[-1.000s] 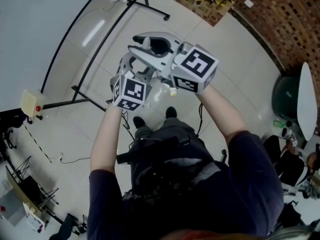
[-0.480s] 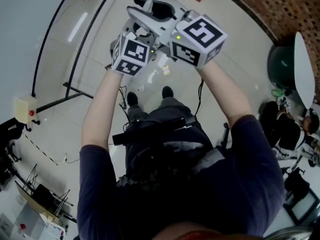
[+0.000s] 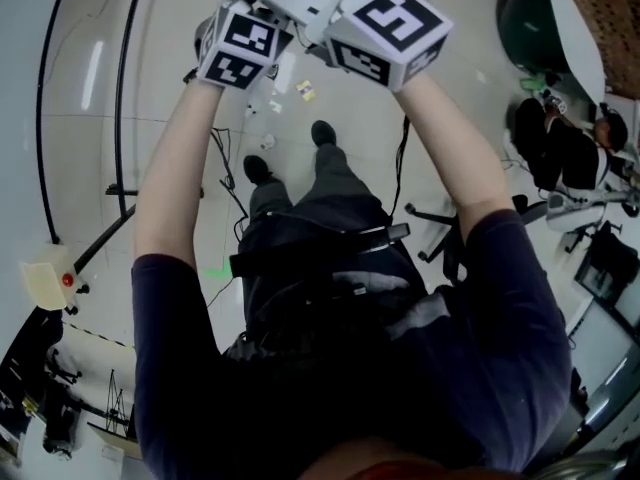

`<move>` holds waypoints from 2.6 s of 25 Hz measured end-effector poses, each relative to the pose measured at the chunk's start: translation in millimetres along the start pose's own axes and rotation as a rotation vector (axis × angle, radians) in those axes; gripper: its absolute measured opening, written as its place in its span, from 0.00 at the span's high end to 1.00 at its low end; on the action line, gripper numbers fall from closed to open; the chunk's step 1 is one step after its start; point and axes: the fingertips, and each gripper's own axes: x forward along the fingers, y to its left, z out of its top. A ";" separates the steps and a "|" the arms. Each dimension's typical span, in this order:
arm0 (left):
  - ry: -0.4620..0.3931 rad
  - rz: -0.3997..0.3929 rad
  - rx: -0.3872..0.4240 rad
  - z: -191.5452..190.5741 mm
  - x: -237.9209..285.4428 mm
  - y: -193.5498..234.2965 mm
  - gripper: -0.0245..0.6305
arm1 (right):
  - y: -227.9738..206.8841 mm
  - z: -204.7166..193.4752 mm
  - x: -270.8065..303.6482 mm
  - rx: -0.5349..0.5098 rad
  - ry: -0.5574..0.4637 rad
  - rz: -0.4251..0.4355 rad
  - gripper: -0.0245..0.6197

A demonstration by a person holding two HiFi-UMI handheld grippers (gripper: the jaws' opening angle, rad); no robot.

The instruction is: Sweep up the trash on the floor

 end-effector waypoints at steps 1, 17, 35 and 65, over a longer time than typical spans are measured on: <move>-0.001 -0.008 -0.003 -2.6 2.0 0.4 0.83 | -0.4 -3.2 2.0 -0.006 0.008 -0.005 0.77; 0.091 -0.088 0.015 -69.3 55.0 -21.2 0.83 | -27.3 -88.9 -1.8 0.030 0.107 -0.050 0.77; 0.225 -0.092 0.031 -170.8 91.7 -38.8 0.83 | -22.1 -198.5 14.8 0.044 0.203 -0.036 0.77; 0.195 -0.230 -0.042 -241.9 -25.1 -152.6 0.81 | 135.3 -252.5 -30.1 0.231 0.289 -0.200 0.77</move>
